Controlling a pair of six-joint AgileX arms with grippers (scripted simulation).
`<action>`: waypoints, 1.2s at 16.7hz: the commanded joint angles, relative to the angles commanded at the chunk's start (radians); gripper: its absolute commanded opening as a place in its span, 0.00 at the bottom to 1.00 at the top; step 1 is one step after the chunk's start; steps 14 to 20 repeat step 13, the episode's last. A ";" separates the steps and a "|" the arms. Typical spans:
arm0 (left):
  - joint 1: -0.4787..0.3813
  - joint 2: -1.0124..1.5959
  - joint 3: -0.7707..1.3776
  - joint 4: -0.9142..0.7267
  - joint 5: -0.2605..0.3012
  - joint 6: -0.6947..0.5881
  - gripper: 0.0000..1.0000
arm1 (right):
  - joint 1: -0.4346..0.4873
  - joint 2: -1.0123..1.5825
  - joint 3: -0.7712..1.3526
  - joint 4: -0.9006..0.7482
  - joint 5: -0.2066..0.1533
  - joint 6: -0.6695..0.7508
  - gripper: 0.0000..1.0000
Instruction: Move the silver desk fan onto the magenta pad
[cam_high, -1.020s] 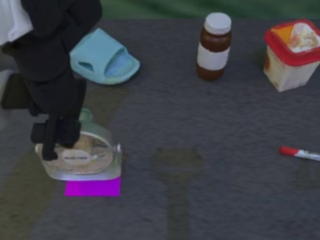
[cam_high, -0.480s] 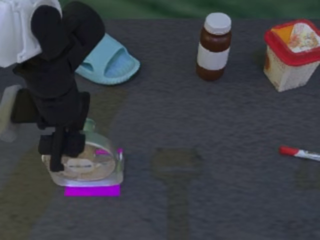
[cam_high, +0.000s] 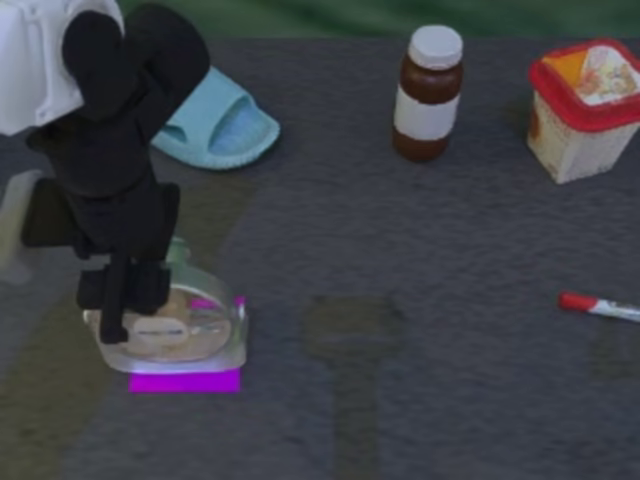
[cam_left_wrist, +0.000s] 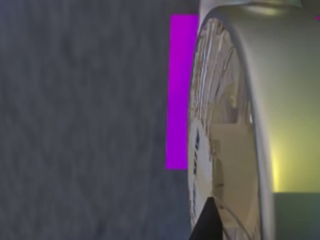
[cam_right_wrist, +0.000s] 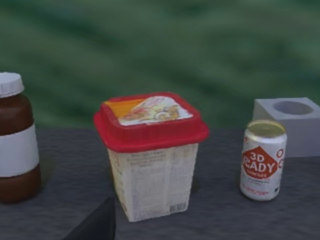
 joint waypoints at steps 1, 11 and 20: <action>0.000 0.000 0.000 0.000 0.000 0.000 0.53 | 0.000 0.000 0.000 0.000 0.000 0.000 1.00; 0.000 0.000 0.000 0.000 0.000 0.000 1.00 | 0.000 0.000 0.000 0.000 0.000 0.000 1.00; 0.000 0.000 0.000 0.000 0.000 0.000 1.00 | 0.000 0.000 0.000 0.000 0.000 0.000 1.00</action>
